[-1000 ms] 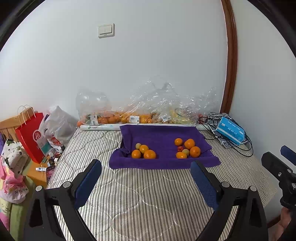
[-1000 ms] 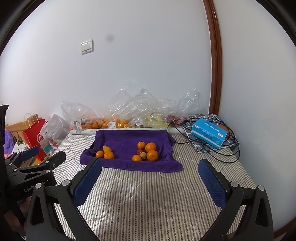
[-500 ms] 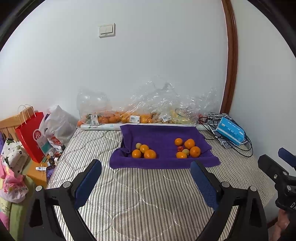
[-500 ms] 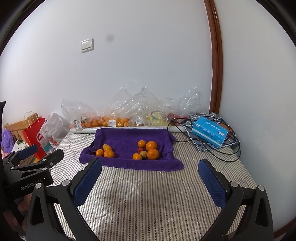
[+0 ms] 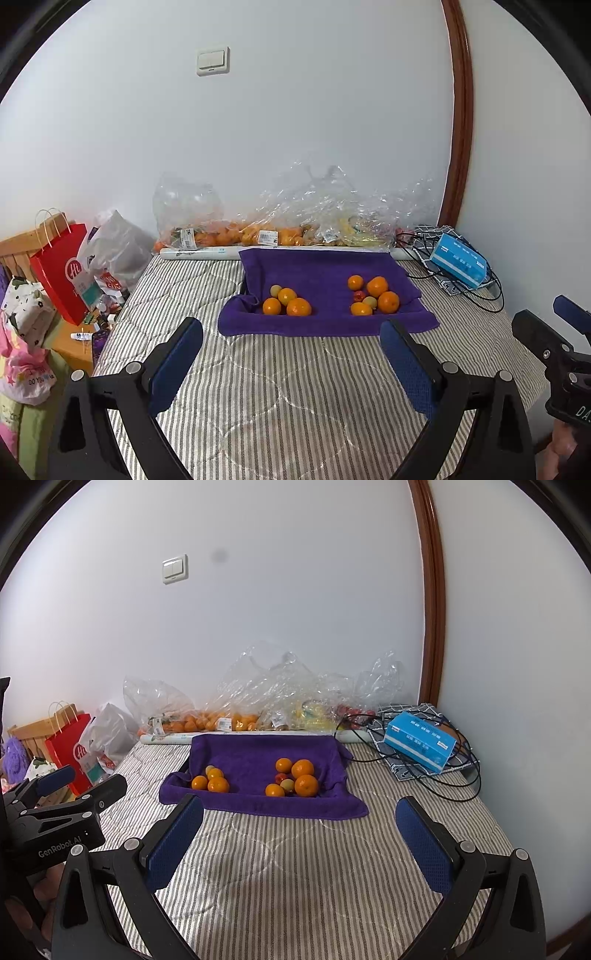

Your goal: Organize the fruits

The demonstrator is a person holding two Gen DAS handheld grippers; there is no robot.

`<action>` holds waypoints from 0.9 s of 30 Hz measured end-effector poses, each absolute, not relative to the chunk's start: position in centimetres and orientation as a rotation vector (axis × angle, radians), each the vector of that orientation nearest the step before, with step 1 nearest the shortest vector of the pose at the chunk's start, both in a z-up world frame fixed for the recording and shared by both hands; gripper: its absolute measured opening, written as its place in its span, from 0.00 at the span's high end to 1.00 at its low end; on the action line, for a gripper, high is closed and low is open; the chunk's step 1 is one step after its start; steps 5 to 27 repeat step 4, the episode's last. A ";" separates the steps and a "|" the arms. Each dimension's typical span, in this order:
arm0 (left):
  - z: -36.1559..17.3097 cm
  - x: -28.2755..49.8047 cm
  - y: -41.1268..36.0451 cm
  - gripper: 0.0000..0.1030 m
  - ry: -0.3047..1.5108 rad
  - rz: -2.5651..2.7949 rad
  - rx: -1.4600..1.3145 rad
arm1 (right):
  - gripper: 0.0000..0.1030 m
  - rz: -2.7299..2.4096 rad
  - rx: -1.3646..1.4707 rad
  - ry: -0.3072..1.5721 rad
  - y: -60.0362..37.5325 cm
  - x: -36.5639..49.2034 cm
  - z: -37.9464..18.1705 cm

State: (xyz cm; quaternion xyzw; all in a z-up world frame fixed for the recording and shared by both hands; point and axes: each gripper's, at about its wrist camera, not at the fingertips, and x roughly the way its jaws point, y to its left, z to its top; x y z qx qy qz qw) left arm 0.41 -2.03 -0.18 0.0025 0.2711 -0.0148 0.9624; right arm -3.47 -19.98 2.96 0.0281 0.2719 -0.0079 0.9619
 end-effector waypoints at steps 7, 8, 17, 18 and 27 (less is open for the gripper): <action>-0.1 0.4 -2.0 0.06 0.550 -0.026 0.003 | 0.01 -0.012 0.054 0.549 -19.9 -3.4 2.9; -0.1 0.4 -2.0 0.06 0.550 -0.026 0.003 | 0.01 -0.012 0.054 0.549 -19.9 -3.4 2.9; -0.1 0.4 -2.0 0.06 0.550 -0.026 0.003 | 0.01 -0.012 0.054 0.549 -19.9 -3.4 2.9; -0.1 0.4 -2.0 0.06 0.550 -0.026 0.003 | 0.01 -0.012 0.054 0.549 -19.9 -3.4 2.9; -0.1 0.4 -2.0 0.06 0.550 -0.026 0.003 | 0.01 -0.012 0.054 0.549 -19.9 -3.4 2.9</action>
